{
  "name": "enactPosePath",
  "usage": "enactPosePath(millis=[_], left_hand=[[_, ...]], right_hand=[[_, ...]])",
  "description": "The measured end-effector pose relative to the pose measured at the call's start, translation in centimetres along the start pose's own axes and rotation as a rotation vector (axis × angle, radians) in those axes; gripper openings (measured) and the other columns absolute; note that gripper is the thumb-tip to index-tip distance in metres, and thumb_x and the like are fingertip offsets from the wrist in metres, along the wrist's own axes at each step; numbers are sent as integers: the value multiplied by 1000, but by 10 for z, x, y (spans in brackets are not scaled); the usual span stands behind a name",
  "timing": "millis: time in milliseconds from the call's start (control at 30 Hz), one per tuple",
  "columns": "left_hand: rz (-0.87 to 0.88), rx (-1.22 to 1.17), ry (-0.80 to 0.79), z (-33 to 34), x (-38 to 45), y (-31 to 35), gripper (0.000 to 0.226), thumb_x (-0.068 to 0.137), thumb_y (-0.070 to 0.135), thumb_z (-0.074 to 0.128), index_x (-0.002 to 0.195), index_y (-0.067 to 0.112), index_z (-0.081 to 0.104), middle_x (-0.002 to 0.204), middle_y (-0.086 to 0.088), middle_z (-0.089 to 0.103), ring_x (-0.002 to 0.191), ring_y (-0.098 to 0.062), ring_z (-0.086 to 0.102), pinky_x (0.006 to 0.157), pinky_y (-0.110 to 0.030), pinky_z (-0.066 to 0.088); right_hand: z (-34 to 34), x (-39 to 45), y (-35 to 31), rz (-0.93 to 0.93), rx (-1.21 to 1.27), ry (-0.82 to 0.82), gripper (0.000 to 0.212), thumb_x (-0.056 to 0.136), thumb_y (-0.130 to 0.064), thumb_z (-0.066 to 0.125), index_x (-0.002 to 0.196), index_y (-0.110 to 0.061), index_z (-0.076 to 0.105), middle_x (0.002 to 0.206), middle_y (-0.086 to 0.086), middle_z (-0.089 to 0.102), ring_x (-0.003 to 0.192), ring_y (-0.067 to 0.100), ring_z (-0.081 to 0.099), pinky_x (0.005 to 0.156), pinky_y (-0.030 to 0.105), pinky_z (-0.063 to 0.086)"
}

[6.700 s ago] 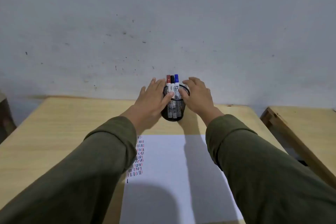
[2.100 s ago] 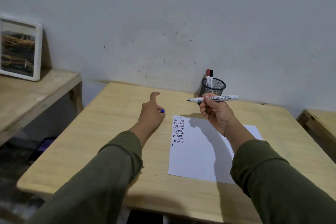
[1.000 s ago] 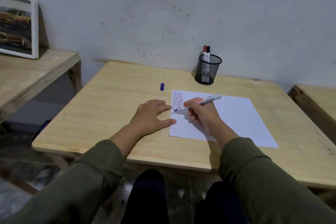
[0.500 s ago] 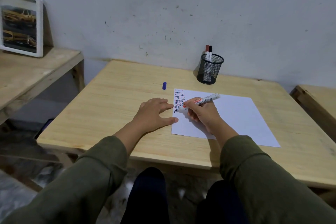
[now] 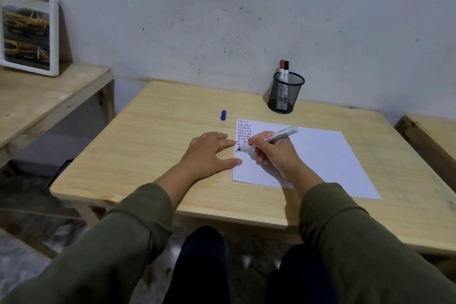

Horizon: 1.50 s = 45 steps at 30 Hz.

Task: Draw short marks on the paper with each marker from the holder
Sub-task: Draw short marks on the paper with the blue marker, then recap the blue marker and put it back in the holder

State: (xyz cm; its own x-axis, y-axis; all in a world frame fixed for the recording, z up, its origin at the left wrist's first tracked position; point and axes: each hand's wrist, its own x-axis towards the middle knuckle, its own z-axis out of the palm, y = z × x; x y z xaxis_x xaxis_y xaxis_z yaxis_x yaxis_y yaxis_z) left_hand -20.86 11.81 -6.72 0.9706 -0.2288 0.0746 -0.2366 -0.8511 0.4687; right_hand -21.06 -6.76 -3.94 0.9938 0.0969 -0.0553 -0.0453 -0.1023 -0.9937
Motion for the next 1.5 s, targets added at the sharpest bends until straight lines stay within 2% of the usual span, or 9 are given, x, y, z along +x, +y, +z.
enactPosePath(millis=[267,567,767,900,967,1100,1267,1367,1500], left_hand=[[-1,6,-2,-1,0,1,63,75,63,56,133,39,46,148,10,37,140,-12,24,112,-39,17],[-18,-82,43,0,3,0,65,71,61,63,128,33,51,144,8,41,136,-11,31,113,-37,23],[-19,-231,319,-15,32,-1,46,79,33,67,123,25,54,128,3,47,118,-14,50,104,-33,39],[-94,-261,287,-26,63,0,46,87,17,55,131,31,47,137,4,42,123,-17,46,104,-33,40],[-131,-262,250,-28,77,0,48,88,10,52,131,31,48,139,3,44,119,-16,49,99,-29,43],[-174,-245,164,-30,94,3,37,90,6,49,124,19,58,126,-3,54,91,-8,52,65,-5,38],[-186,-232,167,-26,102,2,25,91,7,48,109,10,66,99,-11,69,78,-13,57,69,-19,40],[-207,-453,279,-28,102,10,23,90,3,48,103,3,66,87,-8,67,71,-12,61,56,-4,42],[-239,-718,395,-41,104,27,20,89,3,52,102,8,67,90,-7,64,75,-9,59,51,2,41]], right_hand=[[-1,1,-1,6,-3,-10,10,87,-7,59,84,2,62,45,2,52,37,8,42,41,16,38],[-8,8,-3,-10,170,40,5,87,-8,61,87,-6,65,54,4,55,41,11,46,38,18,35],[-17,34,-15,-33,245,1,19,88,-7,60,100,-19,67,62,6,55,45,10,47,41,19,35],[-19,50,-21,-37,256,-26,24,88,-6,60,108,-19,66,60,4,57,45,10,46,43,20,34],[-20,58,-23,-40,265,-33,28,88,-5,59,113,-17,64,59,4,57,45,10,46,42,20,34],[-23,71,-24,-41,276,-43,28,88,-4,60,111,-20,65,60,4,57,47,11,46,42,20,34],[-25,78,-26,-38,270,-48,27,87,-6,60,108,-21,66,61,5,57,48,12,46,43,20,35],[-26,79,-30,-45,265,-39,26,87,-6,61,108,-20,66,61,5,57,48,12,46,43,20,34],[-28,77,-37,-73,263,-16,25,87,-6,61,106,-21,65,61,6,57,48,13,46,43,21,34]])
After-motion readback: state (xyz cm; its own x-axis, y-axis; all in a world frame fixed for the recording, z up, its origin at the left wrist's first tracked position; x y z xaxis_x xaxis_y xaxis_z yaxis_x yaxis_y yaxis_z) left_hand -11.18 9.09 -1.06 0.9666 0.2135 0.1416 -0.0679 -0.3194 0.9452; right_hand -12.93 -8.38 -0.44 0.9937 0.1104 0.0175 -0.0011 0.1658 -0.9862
